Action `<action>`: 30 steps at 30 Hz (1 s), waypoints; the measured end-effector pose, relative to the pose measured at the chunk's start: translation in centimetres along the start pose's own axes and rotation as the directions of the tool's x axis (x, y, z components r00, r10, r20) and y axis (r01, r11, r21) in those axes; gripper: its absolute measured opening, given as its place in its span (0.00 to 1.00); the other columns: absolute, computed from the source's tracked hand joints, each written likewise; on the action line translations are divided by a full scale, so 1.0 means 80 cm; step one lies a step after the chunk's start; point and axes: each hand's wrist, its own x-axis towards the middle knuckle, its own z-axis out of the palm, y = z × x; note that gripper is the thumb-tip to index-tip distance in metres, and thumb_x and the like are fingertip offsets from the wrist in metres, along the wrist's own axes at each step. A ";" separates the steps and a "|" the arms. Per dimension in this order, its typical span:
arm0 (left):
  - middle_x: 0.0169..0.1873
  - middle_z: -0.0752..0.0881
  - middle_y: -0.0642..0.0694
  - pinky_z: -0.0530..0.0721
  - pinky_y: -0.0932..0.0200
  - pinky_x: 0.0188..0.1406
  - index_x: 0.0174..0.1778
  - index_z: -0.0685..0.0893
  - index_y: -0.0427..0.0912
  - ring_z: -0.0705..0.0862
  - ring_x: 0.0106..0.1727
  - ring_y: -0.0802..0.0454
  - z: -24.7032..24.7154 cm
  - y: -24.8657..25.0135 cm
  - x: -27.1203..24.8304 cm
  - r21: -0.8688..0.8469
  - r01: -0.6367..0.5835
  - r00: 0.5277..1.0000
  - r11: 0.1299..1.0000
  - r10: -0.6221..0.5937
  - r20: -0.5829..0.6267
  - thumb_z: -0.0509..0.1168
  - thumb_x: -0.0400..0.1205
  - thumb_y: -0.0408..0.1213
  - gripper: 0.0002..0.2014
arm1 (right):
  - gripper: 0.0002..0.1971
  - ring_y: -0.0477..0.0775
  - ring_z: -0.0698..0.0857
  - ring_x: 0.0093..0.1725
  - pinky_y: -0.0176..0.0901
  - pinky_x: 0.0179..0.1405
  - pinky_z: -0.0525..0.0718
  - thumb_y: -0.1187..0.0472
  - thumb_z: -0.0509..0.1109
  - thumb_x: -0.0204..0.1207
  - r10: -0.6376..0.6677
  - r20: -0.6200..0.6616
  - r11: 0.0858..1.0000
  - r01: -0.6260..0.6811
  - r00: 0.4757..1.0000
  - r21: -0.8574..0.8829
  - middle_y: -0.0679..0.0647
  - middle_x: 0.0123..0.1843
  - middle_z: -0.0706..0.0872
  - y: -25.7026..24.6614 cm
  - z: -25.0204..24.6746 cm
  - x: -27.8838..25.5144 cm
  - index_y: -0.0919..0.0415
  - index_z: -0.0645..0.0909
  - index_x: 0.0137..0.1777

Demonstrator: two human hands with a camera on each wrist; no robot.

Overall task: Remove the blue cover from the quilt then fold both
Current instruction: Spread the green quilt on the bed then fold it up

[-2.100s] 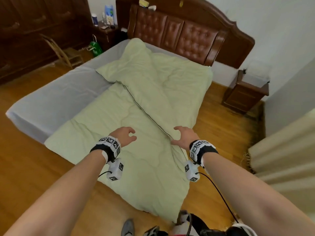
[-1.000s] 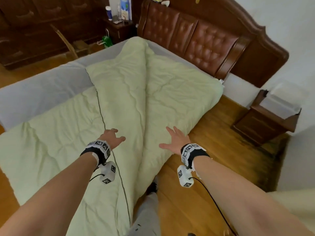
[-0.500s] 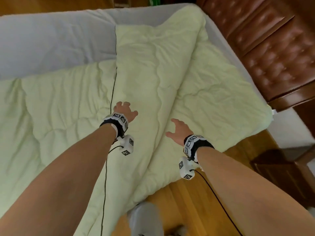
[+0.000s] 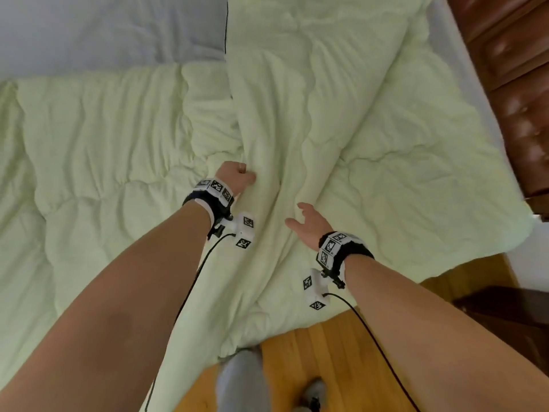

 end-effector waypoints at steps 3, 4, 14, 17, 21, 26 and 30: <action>0.32 0.78 0.44 0.77 0.54 0.42 0.33 0.77 0.40 0.78 0.39 0.47 -0.004 0.029 -0.036 -0.050 -0.030 0.999 0.998 0.031 0.023 0.66 0.74 0.44 0.11 | 0.30 0.56 0.74 0.76 0.44 0.69 0.69 0.44 0.61 0.84 -0.020 -0.039 0.998 0.022 0.999 0.053 0.55 0.80 0.72 -0.017 -0.040 -0.018 0.54 0.63 0.83; 0.35 0.81 0.45 0.79 0.55 0.43 0.39 0.81 0.38 0.80 0.40 0.47 -0.004 0.039 -0.053 -0.078 -0.046 0.997 0.996 0.050 0.051 0.66 0.75 0.44 0.12 | 0.28 0.56 0.75 0.75 0.43 0.69 0.69 0.44 0.60 0.85 -0.033 -0.079 0.996 0.039 0.996 0.074 0.55 0.78 0.75 -0.026 -0.056 -0.024 0.55 0.66 0.81; 0.57 0.86 0.48 0.82 0.58 0.56 0.63 0.83 0.43 0.84 0.56 0.51 0.054 0.126 -0.204 0.188 -0.375 0.815 0.908 0.227 0.533 0.69 0.73 0.50 0.24 | 0.31 0.61 0.89 0.47 0.47 0.46 0.86 0.41 0.81 0.59 0.081 -0.105 0.996 -0.076 0.991 0.047 0.57 0.48 0.88 -0.097 -0.195 -0.082 0.61 0.79 0.55; 0.58 0.85 0.54 0.78 0.58 0.60 0.59 0.88 0.40 0.83 0.59 0.53 0.059 0.128 -0.207 -0.039 -0.134 0.876 0.990 0.136 0.462 0.67 0.78 0.44 0.17 | 0.22 0.63 0.89 0.46 0.53 0.47 0.90 0.49 0.75 0.62 0.000 -0.175 1.000 0.003 0.985 0.015 0.59 0.49 0.88 -0.055 -0.206 -0.085 0.61 0.80 0.52; 0.70 0.79 0.45 0.72 0.45 0.73 0.72 0.78 0.43 0.75 0.74 0.46 0.073 0.163 -0.207 -0.245 0.138 0.960 0.960 -0.069 0.272 0.58 0.84 0.59 0.28 | 0.18 0.61 0.89 0.51 0.48 0.52 0.88 0.53 0.75 0.76 -0.144 -0.101 0.979 0.157 0.984 0.131 0.61 0.53 0.90 0.033 -0.241 -0.126 0.68 0.86 0.56; 0.70 0.79 0.42 0.73 0.41 0.71 0.78 0.69 0.45 0.77 0.72 0.43 0.197 0.231 -0.198 -0.167 0.150 0.953 0.975 -0.098 0.285 0.61 0.72 0.75 0.46 | 0.17 0.55 0.89 0.53 0.48 0.61 0.86 0.49 0.77 0.75 -0.188 0.073 0.965 0.170 0.980 0.197 0.55 0.54 0.90 0.188 -0.301 -0.178 0.61 0.88 0.56; 0.54 0.89 0.37 0.88 0.43 0.55 0.54 0.85 0.36 0.89 0.51 0.42 0.325 0.281 -0.204 -0.275 0.003 0.999 0.961 0.011 0.048 0.81 0.69 0.49 0.25 | 0.21 0.52 0.87 0.56 0.45 0.61 0.85 0.44 0.77 0.73 -0.159 0.196 0.981 0.132 0.968 0.146 0.51 0.57 0.89 0.297 -0.297 -0.204 0.56 0.87 0.61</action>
